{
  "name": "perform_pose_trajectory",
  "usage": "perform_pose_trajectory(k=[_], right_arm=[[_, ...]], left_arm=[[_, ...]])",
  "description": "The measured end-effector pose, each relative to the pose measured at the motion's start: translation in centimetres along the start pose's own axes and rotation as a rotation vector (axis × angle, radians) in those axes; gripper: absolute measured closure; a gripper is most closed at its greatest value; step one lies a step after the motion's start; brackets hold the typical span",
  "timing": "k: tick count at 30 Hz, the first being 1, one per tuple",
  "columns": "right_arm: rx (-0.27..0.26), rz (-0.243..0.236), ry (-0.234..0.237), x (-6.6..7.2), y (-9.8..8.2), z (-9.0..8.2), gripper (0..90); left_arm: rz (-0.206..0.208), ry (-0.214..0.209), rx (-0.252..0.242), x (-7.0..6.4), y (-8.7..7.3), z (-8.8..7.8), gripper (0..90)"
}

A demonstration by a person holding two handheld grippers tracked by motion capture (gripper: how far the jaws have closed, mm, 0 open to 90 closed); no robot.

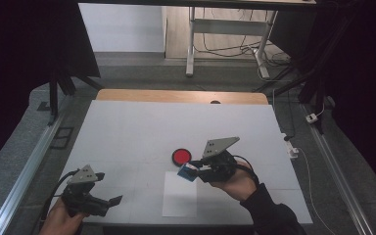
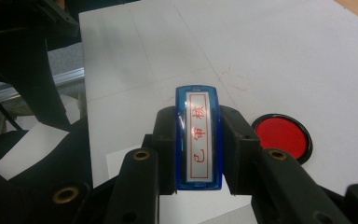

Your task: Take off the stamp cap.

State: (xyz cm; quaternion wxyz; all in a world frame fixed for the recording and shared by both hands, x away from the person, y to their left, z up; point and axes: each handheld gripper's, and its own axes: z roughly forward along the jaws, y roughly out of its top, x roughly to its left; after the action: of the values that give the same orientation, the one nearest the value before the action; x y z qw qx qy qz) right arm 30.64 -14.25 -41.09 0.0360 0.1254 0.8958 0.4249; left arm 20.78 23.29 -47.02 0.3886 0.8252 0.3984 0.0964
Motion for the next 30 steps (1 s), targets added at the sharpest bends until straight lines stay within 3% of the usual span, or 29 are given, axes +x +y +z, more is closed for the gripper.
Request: perform_pose_trajectory(k=[5, 13, 30], right_arm=[[-0.001, 0.005, -0.004, -0.1, 0.0, -0.2, 70.3], [-0.012, 0.018, 0.011, -0.2, 0.1, -0.2, 70.3], [-0.024, 0.004, 0.013, -0.3, 0.5, -0.6, 70.3]], left_arm=[[0.021, -0.011, 0.013, -0.3, 0.9, 0.9, 0.0], [0.093, -0.037, -0.005, -0.4, 2.4, 2.1, 0.0], [0.134, -0.108, -0.034, -0.1, 5.1, 4.2, 0.0]])
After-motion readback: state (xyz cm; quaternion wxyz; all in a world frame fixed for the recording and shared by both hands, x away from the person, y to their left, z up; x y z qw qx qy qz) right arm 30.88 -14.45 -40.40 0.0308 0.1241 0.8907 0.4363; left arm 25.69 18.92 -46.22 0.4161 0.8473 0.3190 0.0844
